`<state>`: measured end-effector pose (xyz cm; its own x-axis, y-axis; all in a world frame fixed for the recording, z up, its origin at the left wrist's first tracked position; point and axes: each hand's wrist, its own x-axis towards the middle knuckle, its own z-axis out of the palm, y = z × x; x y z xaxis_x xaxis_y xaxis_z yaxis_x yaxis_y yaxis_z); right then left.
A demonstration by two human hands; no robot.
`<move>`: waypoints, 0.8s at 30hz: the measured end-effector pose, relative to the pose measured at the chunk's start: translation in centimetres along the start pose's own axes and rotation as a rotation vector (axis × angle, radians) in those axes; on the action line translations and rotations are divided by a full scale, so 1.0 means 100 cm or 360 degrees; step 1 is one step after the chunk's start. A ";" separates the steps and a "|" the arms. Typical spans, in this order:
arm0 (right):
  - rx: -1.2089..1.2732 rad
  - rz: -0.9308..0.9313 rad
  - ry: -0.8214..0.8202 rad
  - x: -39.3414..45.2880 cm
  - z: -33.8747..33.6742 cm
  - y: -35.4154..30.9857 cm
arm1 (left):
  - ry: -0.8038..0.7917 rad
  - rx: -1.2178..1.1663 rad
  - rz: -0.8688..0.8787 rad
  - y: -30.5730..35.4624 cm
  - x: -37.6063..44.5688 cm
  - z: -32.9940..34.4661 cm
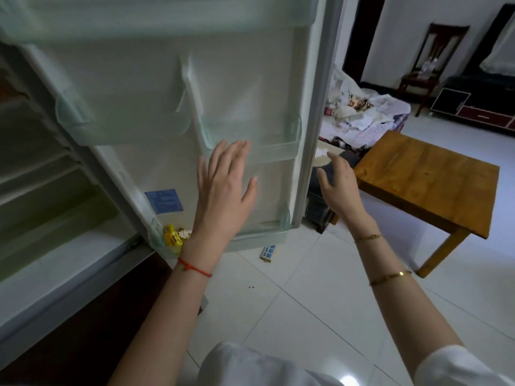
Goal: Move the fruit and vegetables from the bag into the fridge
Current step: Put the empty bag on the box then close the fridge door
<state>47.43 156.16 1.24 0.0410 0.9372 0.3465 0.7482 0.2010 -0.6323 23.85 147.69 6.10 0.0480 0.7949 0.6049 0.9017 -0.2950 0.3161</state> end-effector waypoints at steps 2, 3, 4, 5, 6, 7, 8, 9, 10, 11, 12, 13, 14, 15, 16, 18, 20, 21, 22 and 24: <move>0.0029 0.0006 -0.0061 0.017 -0.002 0.007 | -0.0047 0.0037 -0.0103 0.008 0.002 0.008; 0.0043 0.0004 -0.0094 0.025 -0.003 0.009 | -0.0055 0.0054 -0.0138 0.011 0.002 0.011; 0.0066 0.0003 -0.0126 0.032 -0.004 0.012 | -0.0051 0.0075 -0.0164 0.015 0.003 0.014; 0.0089 0.0007 -0.0163 0.039 -0.007 0.014 | -0.0039 0.0096 -0.0194 0.019 0.003 0.015; 0.0108 0.0019 -0.0182 0.045 -0.007 0.015 | -0.0036 0.0103 -0.0220 0.021 0.004 0.016; 0.0123 0.0032 -0.0194 0.050 -0.008 0.016 | -0.0040 0.0108 -0.0248 0.023 0.006 0.015; 0.0140 0.0033 -0.0214 0.056 -0.010 0.018 | -0.0038 0.0115 -0.0280 0.027 0.007 0.015; 0.0149 0.0029 -0.0241 0.061 -0.011 0.018 | -0.0029 0.0119 -0.0307 0.030 0.008 0.015; 0.0158 0.0024 -0.0271 0.066 -0.012 0.019 | -0.0015 0.0125 -0.0328 0.032 0.009 0.014; 0.0171 0.0020 -0.0300 0.069 -0.012 0.019 | -0.0004 0.0131 -0.0349 0.035 0.009 0.014; 0.0200 0.0007 -0.0316 0.072 -0.012 0.019 | 0.0005 0.0137 -0.0372 0.038 0.008 0.013; 0.0235 -0.0015 -0.0322 0.073 -0.013 0.018 | 0.0014 0.0149 -0.0392 0.040 0.006 0.013; 0.0282 -0.0054 -0.0317 0.073 -0.012 0.019 | 0.0026 0.0165 -0.0407 0.043 0.004 0.013; 0.0334 -0.0101 -0.0308 0.072 -0.012 0.019 | 0.0037 0.0180 -0.0420 0.045 0.002 0.013; 0.0401 -0.0146 -0.0299 0.069 -0.012 0.020 | 0.0044 0.0194 -0.0434 0.047 -0.001 0.013; 0.0539 -0.0196 -0.0275 0.061 -0.015 0.021 | 0.0049 0.0210 -0.0468 0.052 -0.009 0.011; 0.0623 -0.0218 -0.0249 0.050 -0.020 0.022 | 0.0046 0.0216 -0.0500 0.057 -0.019 0.010; 0.0623 -0.0229 -0.0235 0.044 -0.022 0.023 | 0.0039 0.0214 -0.0515 0.061 -0.025 0.009; 0.0617 -0.0243 -0.0227 0.039 -0.023 0.025 | 0.0028 0.0203 -0.0537 0.067 -0.031 0.009; 0.0625 -0.0267 -0.0243 0.026 -0.026 0.029 | 0.0011 0.0170 -0.0585 0.082 -0.045 0.008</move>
<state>51.42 158.46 2.08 -0.1798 0.9078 0.3790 0.4267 0.4191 -0.8014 31.40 142.17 5.40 -0.2897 0.8336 0.4702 0.8978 0.0665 0.4353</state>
